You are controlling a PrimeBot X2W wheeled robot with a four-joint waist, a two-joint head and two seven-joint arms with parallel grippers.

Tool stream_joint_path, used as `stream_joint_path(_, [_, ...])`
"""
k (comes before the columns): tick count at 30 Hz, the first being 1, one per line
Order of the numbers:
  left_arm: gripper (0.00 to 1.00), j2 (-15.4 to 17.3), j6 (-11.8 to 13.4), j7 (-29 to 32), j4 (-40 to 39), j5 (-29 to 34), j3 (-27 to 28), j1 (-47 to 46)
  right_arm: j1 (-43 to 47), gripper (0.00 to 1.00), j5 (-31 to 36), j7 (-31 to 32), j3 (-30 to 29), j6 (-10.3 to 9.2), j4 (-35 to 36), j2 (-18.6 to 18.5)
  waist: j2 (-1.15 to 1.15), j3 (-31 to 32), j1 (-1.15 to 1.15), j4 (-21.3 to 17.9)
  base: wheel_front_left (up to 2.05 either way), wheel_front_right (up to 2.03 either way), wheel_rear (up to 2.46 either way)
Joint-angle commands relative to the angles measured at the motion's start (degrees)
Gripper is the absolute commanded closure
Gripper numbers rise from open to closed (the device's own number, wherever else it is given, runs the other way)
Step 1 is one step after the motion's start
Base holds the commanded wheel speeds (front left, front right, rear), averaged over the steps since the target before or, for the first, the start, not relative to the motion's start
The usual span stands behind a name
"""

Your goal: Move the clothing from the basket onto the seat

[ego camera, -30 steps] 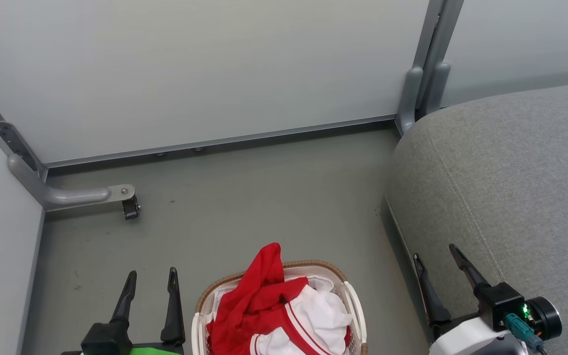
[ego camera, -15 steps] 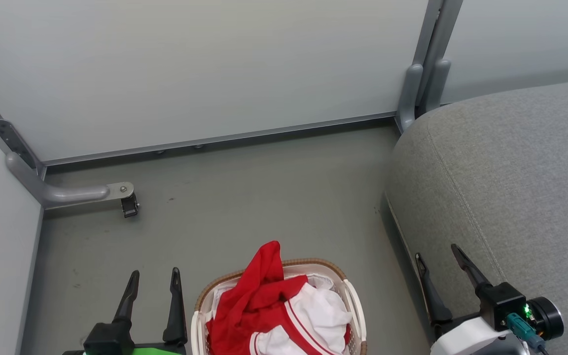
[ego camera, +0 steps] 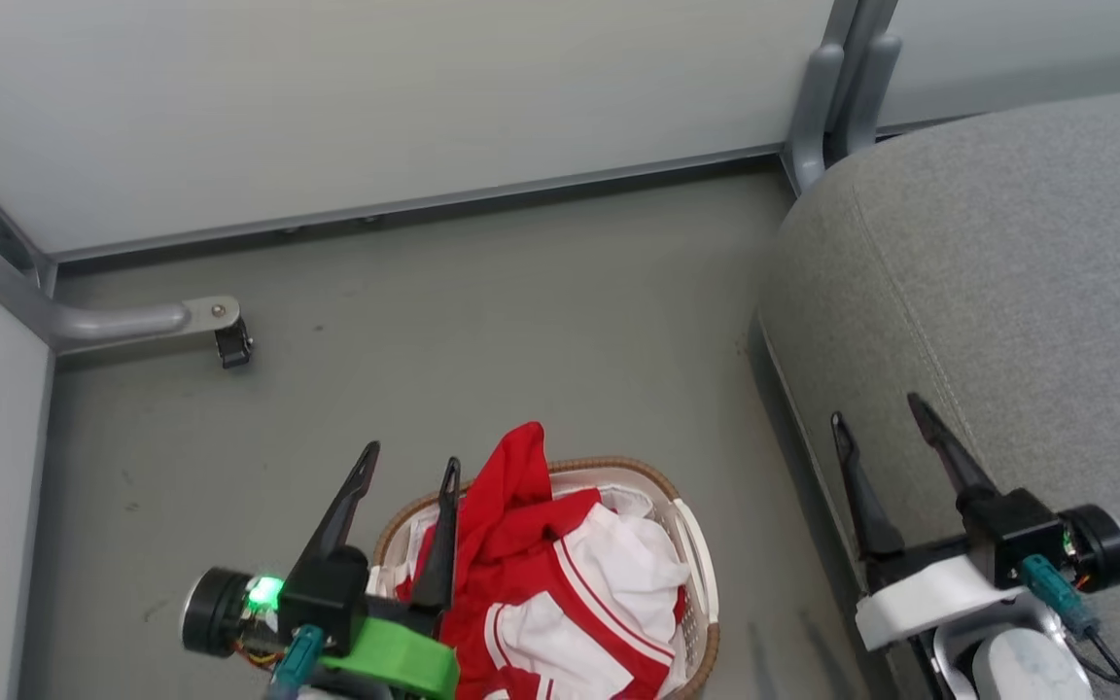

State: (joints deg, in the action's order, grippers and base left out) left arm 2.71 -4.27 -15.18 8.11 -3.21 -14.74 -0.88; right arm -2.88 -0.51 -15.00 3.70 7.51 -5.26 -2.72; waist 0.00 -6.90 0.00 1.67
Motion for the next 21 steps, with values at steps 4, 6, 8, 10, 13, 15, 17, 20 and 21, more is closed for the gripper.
stream_joint_path(4, [0.00, 0.3, -0.9, 0.0, 4.2, 1.5, -2.3, -6.9, -4.1, 0.00, 0.6, -0.3, -1.3, -0.05, 1.9, -0.3, 0.00, -9.9, 0.00, -2.3, 0.00, 0.00, 0.00])
stream_joint_path(6, [0.00, 0.3, -1.2, 0.0, 7.4, 2.3, -3.4, -10.1, -5.8, 0.00, 0.3, -0.3, -1.7, -0.05, 2.6, -0.3, 0.00, -12.8, 0.00, -3.0, 0.00, 0.00, 0.00])
stream_joint_path(8, [0.00, 0.3, -1.7, 0.0, 10.7, 2.7, -4.4, -13.5, -7.7, 0.00, 0.0, -0.3, -1.8, -0.05, 3.4, -0.3, 0.00, -15.9, 0.00, -3.8, 0.00, 0.00, 0.00])
stream_joint_path(10, [0.00, 0.5, -2.1, 0.0, 14.8, 2.8, -5.1, -16.3, -9.5, 0.00, -0.4, -0.3, -1.7, -0.05, 4.2, -0.3, 0.00, -18.9, 0.00, -4.7, 0.00, 0.00, 0.00])
stream_joint_path(13, [0.00, 0.9, -2.4, 0.0, 21.3, 3.2, -6.0, -21.0, -11.9, 0.00, -1.0, -0.3, -1.6, -0.05, 5.5, -0.3, 0.00, -23.0, 0.00, -5.9, 0.00, 0.00, 0.00])
stream_joint_path(15, [0.00, 1.0, -2.6, 0.0, 25.7, 3.3, -6.6, -23.5, -13.2, 0.00, -1.4, -0.3, -1.6, -0.05, 6.2, -0.3, 0.00, -25.3, 0.00, -6.6, 0.00, 0.00, 0.00])
stream_joint_path(17, [0.00, 1.4, -2.7, 0.0, 29.8, 3.4, -6.9, -25.8, -14.2, 0.00, -1.8, -0.3, -1.5, -0.05, 6.7, -0.2, 0.00, -27.4, 0.00, -7.3, 0.00, 0.00, 0.00])
stream_joint_path(20, [0.00, 1.9, -2.4, 0.0, 35.6, 3.0, -6.6, -28.5, -15.6, 0.00, -2.6, -0.3, -1.2, -0.05, 7.3, -0.2, 0.00, -30.3, 0.00, -8.5, 0.00, 0.00, 0.00])
stream_joint_path(21, [0.00, 1.9, -2.1, 0.0, 36.9, 2.9, -6.4, -29.2, -15.9, 0.00, -2.8, -0.3, -1.1, -0.05, 7.4, -0.2, 0.00, -31.0, 0.00, -8.9, 0.00, 0.00, 0.00])
